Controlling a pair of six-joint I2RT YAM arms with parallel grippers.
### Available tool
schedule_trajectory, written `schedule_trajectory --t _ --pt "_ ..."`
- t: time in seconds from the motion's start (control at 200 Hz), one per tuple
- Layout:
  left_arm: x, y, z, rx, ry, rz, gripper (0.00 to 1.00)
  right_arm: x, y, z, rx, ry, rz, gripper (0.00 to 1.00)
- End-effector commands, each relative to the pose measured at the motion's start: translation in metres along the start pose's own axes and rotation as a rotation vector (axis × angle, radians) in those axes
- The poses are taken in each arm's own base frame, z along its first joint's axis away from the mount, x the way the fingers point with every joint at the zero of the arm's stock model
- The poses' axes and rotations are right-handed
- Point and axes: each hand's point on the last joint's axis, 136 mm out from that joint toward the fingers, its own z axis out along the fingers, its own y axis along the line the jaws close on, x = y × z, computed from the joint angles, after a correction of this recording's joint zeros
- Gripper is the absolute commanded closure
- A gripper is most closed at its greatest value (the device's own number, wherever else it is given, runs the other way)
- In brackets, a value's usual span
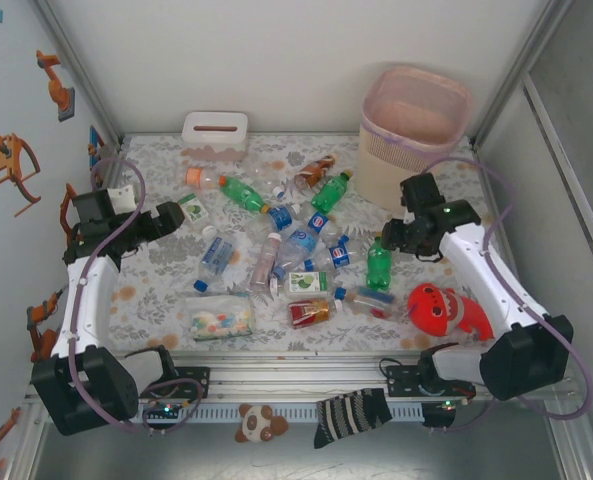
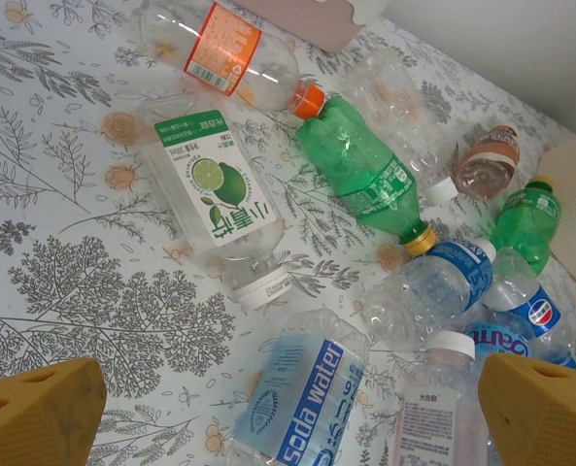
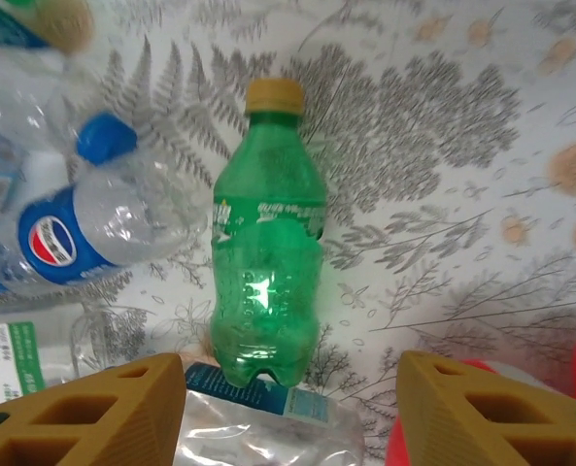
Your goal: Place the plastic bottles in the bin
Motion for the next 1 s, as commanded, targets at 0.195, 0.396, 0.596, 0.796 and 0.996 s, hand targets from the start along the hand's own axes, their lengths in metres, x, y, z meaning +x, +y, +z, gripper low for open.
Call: schedule_trajectory --t 0.195,0.396,0.596,0.796,0.996 --pt "-0.001 -0.001 0.001 0.017 -0.001 -0.012 0.02 0.013 0.013 0.054 -0.034 0.02 0.039 0.29" --pt "-0.001 0.0 0.002 0.016 0.002 -0.014 0.02 0.023 0.008 0.083 -0.007 0.057 0.047 0.28" --pt "-0.001 -0.001 0.002 0.021 0.002 -0.012 0.02 0.032 0.01 0.106 -0.007 0.107 0.052 0.29" --pt "-0.001 -0.002 0.002 0.028 0.001 -0.01 0.02 0.036 0.002 0.116 0.035 0.117 0.044 0.3" --pt "-0.002 -0.002 0.002 0.027 0.001 -0.012 0.02 0.04 -0.002 0.122 0.054 0.131 0.039 0.32"
